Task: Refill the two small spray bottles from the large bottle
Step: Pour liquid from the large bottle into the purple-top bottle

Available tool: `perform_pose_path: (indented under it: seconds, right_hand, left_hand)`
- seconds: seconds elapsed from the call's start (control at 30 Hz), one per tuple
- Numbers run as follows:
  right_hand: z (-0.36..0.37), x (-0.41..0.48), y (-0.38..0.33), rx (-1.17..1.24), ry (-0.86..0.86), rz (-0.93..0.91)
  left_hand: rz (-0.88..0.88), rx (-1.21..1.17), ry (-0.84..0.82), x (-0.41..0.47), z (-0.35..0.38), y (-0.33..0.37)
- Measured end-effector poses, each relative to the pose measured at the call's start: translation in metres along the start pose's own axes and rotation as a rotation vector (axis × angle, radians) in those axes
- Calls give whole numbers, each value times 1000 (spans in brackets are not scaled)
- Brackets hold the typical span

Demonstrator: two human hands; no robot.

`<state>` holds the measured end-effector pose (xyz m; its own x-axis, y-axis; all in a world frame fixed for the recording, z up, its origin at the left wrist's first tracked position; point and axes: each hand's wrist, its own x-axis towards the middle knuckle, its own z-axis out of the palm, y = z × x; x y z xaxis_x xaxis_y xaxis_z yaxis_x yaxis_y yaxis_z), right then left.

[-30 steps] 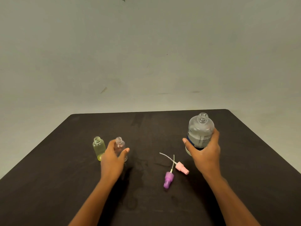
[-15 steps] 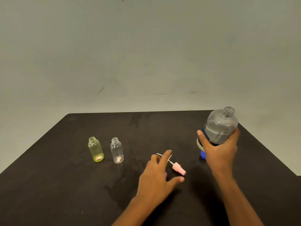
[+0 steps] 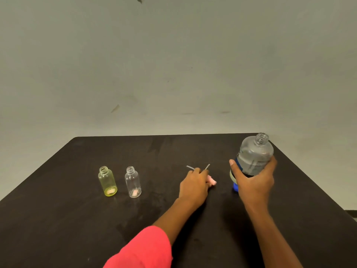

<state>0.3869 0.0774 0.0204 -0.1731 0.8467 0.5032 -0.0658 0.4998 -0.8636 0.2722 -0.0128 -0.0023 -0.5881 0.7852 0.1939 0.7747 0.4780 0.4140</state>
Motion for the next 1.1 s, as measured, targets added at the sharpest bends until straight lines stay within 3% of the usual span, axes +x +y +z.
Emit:
perform_pose_path:
  seconds: [0.2, 0.47, 0.67, 0.8, 0.9, 1.0, 1.1]
  right_hand:
    - [2, -1, 2, -8, -24, -10]
    - [1, 0, 4, 0, -19, 2]
    - [2, -1, 4, -19, -21, -7]
    - [2, -1, 4, -9, -16, -12]
    - [2, -2, 4, -14, -24, -15]
    - [2, -6, -2, -6, -49, -21]
    - [3, -10, -11, 6, -84, -30]
  left_hand:
    - [112, 29, -113, 14, 8, 26]
    - [-40, -133, 121, 14, 3, 13]
    - [-59, -360, -107, 16, -1, 16]
    - [-10, -380, -126, 11, -1, 16]
    - [30, -432, 97, 1, -14, 1]
    - [68, -377, 553, -19, -39, -23]
    - [-64, -229, 902, -45, -66, -48]
